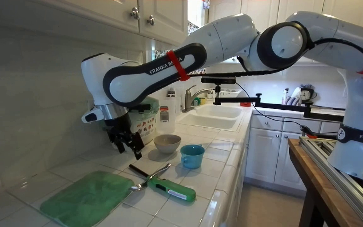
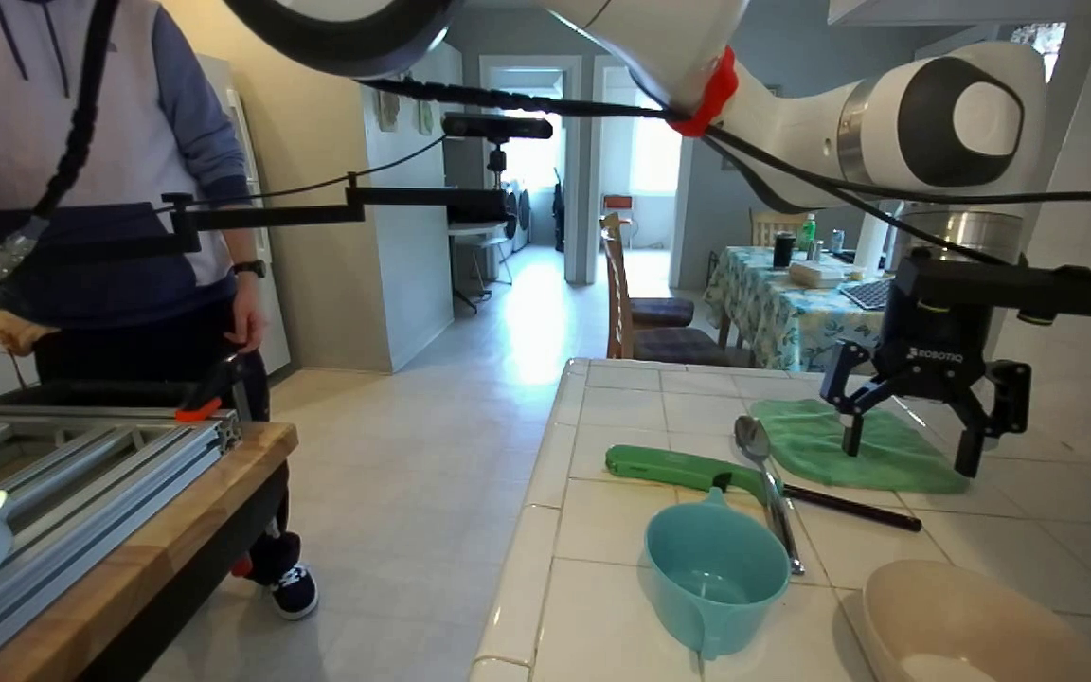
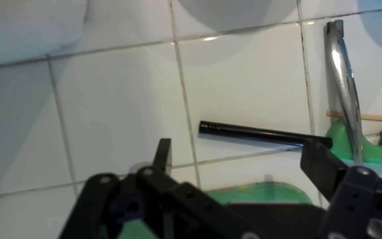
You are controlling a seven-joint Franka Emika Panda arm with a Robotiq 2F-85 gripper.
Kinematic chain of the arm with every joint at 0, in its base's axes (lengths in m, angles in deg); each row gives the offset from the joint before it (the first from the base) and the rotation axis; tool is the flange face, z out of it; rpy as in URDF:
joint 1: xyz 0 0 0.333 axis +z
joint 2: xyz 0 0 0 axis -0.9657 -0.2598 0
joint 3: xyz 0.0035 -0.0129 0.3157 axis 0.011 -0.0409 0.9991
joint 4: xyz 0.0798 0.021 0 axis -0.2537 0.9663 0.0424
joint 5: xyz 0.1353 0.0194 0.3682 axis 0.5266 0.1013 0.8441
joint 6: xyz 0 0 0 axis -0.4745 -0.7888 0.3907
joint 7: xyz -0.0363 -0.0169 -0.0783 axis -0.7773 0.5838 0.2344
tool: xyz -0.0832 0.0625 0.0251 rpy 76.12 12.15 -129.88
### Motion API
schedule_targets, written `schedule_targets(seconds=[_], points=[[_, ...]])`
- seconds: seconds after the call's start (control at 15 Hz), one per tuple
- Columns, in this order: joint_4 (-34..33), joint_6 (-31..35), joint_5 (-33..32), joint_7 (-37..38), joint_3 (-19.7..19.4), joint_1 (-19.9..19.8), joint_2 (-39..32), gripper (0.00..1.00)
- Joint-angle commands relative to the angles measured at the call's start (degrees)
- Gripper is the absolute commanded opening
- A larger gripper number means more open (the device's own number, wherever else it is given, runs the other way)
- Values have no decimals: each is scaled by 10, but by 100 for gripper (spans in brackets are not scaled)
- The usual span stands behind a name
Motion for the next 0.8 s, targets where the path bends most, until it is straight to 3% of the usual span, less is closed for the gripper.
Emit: schedule_targets(seconds=[0.0,0.73], points=[[16,22,-2,33,-5,-4,14,100],[85,49,-16,20,-46,-45,65,100]])
